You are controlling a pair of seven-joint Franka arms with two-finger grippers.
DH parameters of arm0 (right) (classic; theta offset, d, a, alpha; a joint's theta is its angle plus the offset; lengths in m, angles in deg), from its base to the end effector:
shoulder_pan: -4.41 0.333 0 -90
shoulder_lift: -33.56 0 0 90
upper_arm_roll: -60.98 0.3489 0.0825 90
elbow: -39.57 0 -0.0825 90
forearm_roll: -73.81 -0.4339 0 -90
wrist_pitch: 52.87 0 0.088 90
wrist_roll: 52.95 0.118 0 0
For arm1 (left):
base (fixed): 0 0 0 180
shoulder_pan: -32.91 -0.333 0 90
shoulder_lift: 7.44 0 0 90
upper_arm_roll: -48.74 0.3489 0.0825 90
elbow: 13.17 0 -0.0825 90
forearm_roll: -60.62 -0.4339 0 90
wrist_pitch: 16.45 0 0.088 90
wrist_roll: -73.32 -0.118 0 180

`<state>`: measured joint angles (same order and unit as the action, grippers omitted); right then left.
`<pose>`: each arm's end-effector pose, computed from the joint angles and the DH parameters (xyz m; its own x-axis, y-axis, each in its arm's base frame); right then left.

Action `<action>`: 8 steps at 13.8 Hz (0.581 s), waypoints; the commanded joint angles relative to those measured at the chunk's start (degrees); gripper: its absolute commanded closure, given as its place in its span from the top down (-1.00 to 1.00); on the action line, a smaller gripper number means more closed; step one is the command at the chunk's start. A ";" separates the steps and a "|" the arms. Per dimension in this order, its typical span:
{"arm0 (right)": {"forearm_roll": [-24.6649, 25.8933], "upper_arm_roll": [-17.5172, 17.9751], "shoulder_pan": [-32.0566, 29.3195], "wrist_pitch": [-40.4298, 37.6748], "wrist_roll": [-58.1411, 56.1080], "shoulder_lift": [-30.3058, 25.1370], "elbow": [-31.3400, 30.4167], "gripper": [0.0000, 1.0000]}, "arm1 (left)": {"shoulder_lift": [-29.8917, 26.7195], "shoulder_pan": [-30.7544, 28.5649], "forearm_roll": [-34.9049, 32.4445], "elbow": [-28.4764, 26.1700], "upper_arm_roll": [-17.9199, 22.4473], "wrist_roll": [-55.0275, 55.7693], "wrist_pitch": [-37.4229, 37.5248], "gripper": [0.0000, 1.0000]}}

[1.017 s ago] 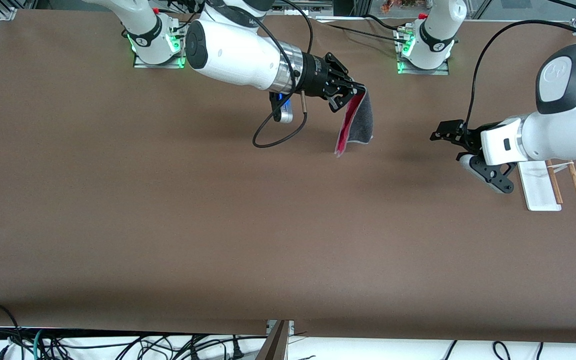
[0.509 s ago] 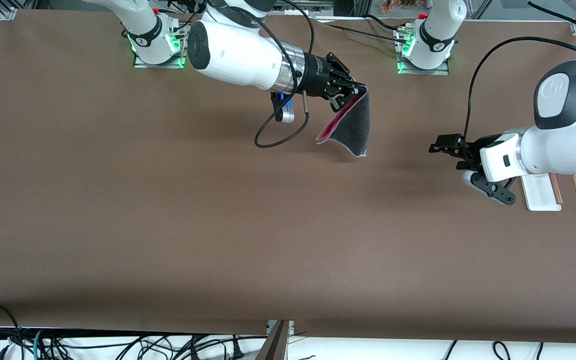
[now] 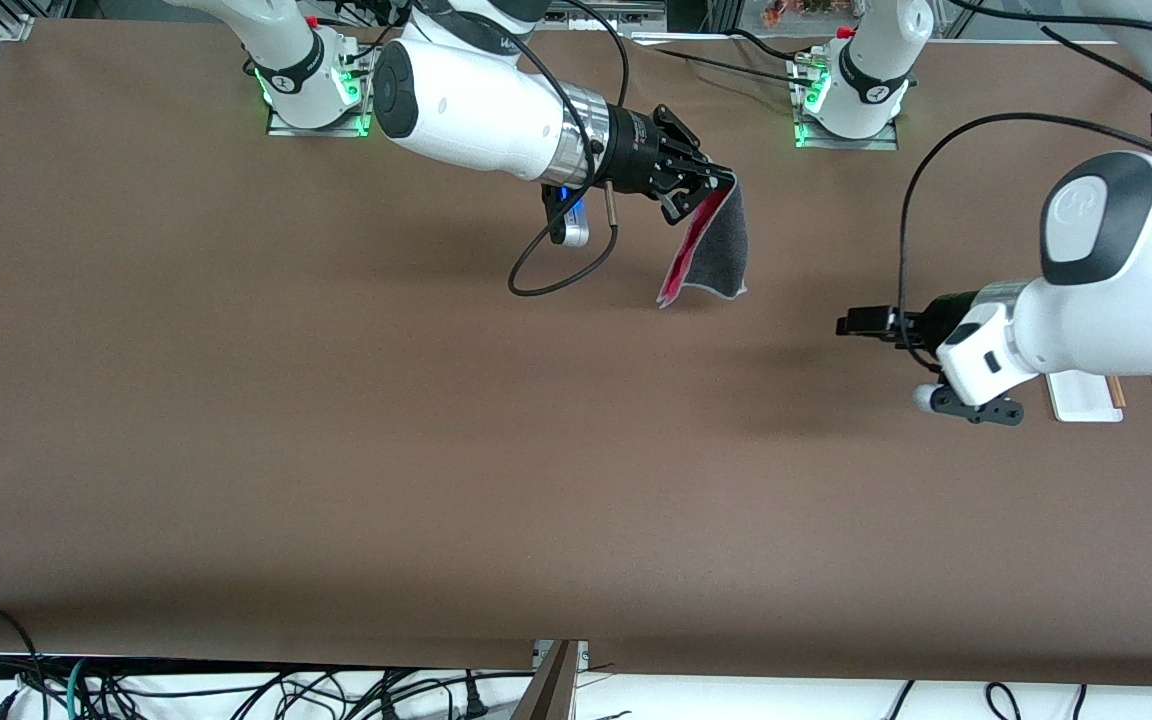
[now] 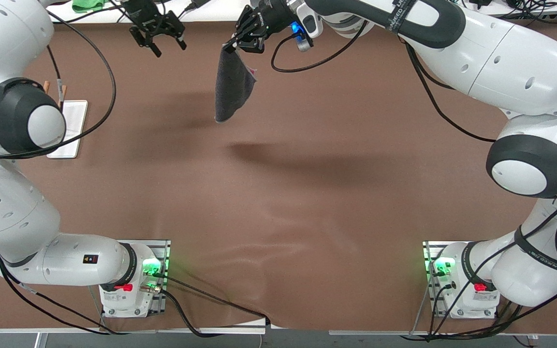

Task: Pass towel and hang on rack
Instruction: 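Move the left gripper toward the hanging towel held by the right gripper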

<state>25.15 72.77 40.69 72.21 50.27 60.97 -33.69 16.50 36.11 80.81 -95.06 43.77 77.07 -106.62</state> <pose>0.5419 0.5960 0.5590 0.1169 -0.5609 -0.8196 -0.9790 -0.2040 -0.0001 0.7002 -0.1321 0.4514 0.9533 -0.0770 -0.2919 0.0304 -0.9375 0.3466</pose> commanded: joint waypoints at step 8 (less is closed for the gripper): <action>12.97 0.16 0.45 -10.12 -1.89 0.98 6.65 -1.00 | 9.98 8.57 19.95 9.48 0.22 16.39 -9.32 0.84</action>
<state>36.32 72.81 40.86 63.71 48.83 60.97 -29.28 25.25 43.49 97.62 -87.71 43.46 92.60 -115.89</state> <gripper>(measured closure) 0.982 0.053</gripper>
